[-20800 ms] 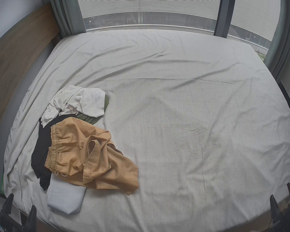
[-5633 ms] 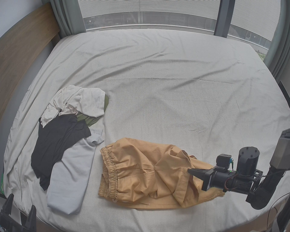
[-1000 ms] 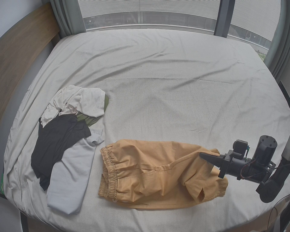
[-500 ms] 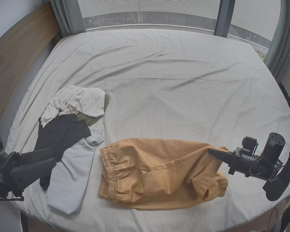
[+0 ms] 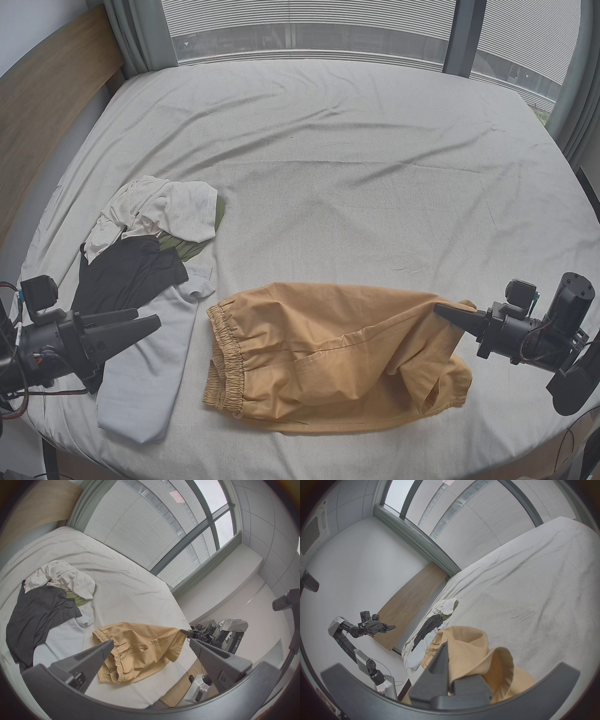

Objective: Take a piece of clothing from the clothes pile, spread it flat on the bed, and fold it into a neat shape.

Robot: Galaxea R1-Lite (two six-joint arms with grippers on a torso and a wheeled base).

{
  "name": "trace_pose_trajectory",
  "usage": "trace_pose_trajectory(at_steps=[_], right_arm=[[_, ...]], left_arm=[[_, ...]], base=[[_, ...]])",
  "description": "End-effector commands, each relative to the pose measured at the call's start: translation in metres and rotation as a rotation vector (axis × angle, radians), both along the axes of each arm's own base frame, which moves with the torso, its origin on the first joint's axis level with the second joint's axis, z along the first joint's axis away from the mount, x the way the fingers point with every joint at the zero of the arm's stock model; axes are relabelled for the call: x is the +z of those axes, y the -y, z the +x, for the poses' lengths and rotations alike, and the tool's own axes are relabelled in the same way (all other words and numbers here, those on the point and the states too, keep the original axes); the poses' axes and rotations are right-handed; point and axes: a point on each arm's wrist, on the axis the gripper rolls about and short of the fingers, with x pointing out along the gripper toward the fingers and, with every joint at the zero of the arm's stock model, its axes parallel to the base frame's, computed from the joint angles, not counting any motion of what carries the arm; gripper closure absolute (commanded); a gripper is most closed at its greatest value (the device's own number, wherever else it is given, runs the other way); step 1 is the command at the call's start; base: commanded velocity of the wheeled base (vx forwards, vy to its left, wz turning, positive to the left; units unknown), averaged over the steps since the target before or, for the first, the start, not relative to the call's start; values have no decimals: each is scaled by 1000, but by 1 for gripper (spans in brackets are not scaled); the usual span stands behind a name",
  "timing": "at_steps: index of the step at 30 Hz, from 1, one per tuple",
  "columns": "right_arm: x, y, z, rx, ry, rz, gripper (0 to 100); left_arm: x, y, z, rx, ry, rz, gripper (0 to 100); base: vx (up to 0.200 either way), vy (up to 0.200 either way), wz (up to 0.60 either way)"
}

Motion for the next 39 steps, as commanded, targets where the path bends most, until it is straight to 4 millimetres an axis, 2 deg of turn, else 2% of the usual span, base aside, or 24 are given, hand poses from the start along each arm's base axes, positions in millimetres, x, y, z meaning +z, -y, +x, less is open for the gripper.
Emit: trace_pose_trajectory(at_steps=[1, 10, 15, 24, 39], right_arm=[[-1, 4, 4, -22, -4, -1, 100], [-6, 5, 7, -26, -21, -5, 100], [-6, 6, 7, -28, -21, -5, 100], [-6, 7, 7, -32, -19, -4, 100], [-4, 10, 9, -45, -13, -3, 100]], left_arm=[[-34, 3, 19, -2, -115, 18, 0], [-64, 6, 33, -8, -168, 23, 0], [-74, 15, 37, -50, -202, 31, 0], [-85, 17, 46, -52, -214, 31, 0], [-120, 31, 59, -92, -288, 53, 0]], base=[[0, 0, 0], [0, 0, 0], [0, 0, 0], [0, 0, 0], [0, 0, 0]])
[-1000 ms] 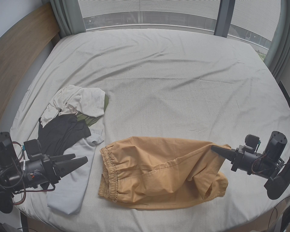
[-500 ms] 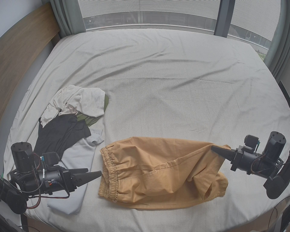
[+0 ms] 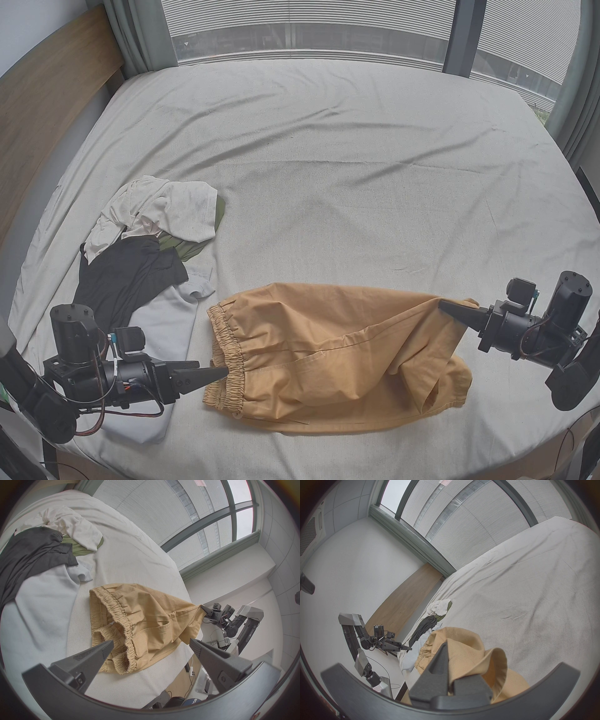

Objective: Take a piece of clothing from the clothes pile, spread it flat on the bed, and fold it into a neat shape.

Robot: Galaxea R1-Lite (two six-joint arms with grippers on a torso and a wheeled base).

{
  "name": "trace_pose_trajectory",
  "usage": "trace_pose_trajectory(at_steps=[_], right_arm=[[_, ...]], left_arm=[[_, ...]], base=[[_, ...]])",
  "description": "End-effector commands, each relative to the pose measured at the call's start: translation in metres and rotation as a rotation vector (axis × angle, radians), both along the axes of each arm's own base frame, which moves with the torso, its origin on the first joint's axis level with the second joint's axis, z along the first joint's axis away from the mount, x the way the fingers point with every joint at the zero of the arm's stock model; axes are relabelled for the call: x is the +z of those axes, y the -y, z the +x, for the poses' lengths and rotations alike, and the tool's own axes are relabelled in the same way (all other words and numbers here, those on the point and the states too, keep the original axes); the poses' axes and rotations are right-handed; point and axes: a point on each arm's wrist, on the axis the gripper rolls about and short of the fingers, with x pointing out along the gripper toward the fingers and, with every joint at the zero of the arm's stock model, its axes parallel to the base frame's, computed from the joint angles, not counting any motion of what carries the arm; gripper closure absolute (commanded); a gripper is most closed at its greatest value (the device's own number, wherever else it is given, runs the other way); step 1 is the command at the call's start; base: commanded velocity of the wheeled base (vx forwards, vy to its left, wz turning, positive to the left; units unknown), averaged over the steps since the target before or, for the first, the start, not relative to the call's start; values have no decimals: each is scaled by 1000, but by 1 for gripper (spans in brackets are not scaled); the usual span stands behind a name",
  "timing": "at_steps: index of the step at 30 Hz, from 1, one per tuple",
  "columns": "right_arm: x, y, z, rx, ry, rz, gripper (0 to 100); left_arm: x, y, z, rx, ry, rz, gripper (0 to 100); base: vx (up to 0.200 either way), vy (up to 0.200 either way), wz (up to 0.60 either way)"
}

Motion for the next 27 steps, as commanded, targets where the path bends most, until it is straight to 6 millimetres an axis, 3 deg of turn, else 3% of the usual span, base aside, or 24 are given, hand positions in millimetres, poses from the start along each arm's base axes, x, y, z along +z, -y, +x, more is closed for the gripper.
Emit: trace_pose_trajectory(at_steps=[1, 19, 27], right_arm=[[0, 0, 0, 0, 2, 1, 100], [3, 2, 1, -10, 13, 4, 100], [4, 5, 3, -8, 20, 7, 100]], left_arm=[[-19, 3, 4, -4, -54, 16, 0], [-52, 32, 22, -38, -21, -21, 0], [-53, 43, 33, -36, 11, -21, 0]], base=[[0, 0, 0], [0, 0, 0], [0, 0, 0]])
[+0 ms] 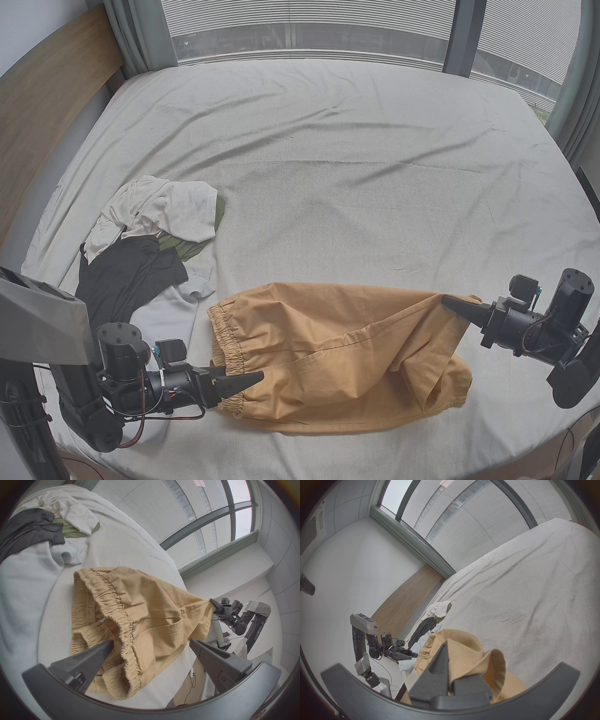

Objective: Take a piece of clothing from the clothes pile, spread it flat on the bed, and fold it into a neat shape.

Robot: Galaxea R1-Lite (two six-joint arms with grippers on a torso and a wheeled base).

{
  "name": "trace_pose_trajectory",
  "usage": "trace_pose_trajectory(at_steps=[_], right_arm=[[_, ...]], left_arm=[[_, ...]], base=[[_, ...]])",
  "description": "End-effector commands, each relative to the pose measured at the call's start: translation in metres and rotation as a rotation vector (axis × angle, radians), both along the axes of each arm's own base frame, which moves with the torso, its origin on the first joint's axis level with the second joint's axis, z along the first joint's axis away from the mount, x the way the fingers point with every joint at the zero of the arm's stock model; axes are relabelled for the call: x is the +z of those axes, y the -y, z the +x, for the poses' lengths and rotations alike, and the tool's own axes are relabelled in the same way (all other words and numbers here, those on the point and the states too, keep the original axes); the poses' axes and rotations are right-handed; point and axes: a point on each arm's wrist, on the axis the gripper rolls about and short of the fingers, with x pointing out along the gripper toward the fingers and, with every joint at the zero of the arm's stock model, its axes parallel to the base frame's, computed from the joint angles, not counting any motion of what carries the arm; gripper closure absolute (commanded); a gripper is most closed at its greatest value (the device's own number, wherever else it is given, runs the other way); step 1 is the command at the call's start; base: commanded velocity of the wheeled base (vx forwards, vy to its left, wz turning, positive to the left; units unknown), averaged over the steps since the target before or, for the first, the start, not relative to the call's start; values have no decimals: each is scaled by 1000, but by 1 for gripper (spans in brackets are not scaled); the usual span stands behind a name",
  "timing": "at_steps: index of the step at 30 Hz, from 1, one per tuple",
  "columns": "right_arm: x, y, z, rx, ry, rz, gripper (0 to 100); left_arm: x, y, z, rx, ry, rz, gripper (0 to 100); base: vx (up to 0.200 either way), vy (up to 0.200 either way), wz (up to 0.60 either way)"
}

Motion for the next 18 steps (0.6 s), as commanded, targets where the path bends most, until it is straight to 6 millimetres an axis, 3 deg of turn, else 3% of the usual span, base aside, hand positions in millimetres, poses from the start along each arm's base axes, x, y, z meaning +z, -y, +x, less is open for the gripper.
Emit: trace_pose_trajectory(at_steps=[1, 8, 18], right_arm=[[1, 1, 1, -3, 5, 1, 100], [1, 2, 1, -4, 5, 1, 100], [2, 4, 2, -12, 9, 2, 100]], left_arm=[[-5, 6, 4, -14, -3, 1, 0], [-1, 17, 11, -39, 36, -16, 0], [-10, 23, 22, -15, 39, -4, 0]], base=[[0, 0, 0], [0, 0, 0], [0, 0, 0]])
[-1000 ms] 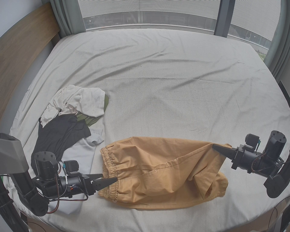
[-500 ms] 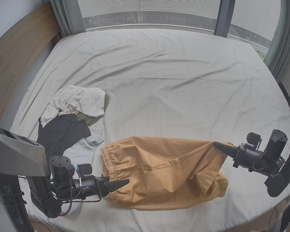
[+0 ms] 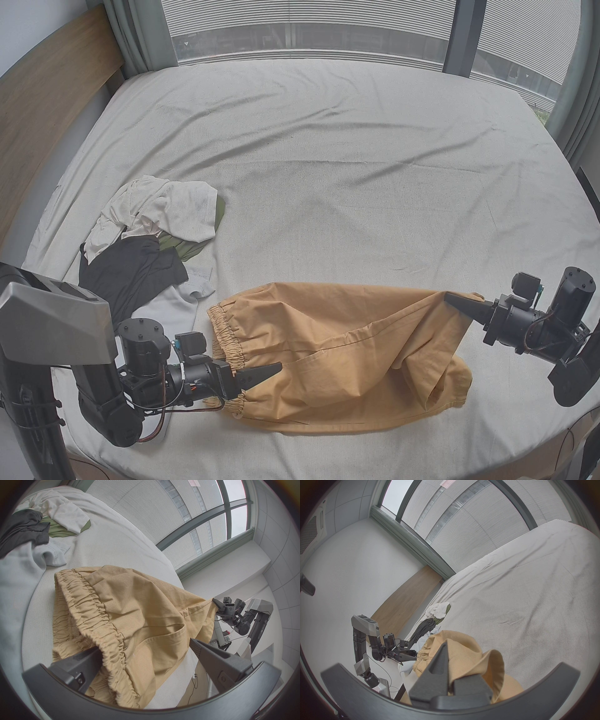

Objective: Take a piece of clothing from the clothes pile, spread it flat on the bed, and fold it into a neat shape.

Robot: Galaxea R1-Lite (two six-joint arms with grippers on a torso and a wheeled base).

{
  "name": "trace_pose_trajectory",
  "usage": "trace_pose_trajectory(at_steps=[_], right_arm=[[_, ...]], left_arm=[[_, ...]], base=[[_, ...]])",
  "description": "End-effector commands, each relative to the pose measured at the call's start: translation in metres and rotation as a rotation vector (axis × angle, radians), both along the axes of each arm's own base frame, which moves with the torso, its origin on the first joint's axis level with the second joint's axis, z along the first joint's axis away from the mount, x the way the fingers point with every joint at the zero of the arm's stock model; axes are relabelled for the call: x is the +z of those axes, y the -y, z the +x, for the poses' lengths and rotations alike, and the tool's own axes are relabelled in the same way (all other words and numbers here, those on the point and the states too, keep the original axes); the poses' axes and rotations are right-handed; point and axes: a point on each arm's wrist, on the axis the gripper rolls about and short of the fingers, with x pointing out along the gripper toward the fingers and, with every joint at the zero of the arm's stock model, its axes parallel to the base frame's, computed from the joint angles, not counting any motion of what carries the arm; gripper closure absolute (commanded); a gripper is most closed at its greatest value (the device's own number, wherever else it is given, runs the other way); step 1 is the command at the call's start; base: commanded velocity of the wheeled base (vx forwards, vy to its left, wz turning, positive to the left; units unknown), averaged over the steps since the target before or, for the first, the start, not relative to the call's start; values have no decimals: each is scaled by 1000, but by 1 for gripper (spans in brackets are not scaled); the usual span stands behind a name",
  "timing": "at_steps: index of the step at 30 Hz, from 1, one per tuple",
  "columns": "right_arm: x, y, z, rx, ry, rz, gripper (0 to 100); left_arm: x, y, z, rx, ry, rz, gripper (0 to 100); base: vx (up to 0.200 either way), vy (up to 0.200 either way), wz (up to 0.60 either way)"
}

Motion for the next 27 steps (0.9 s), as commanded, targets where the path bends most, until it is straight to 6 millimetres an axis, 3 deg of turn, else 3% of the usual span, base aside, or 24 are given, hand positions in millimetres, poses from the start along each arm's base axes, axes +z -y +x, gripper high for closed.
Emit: trace_pose_trajectory(at_steps=[1, 5, 6, 20, 27], right_arm=[[1, 1, 1, -3, 4, 1, 100], [1, 1, 1, -4, 5, 2, 100], [1, 1, 1, -4, 5, 2, 100], [1, 1, 1, -4, 4, 1, 100], [2, 4, 1, -1, 10, 5, 100]], left_arm=[[-4, 2, 3, -2, -5, 2, 0], [-5, 5, 6, -1, 4, 0, 0], [-5, 5, 6, -1, 4, 0, 100], [1, 5, 9, -4, 34, -8, 100], [28, 3, 7, 4, 104, -57, 100]], base=[[0, 0, 0], [0, 0, 0], [0, 0, 0], [0, 0, 0], [0, 0, 0]])
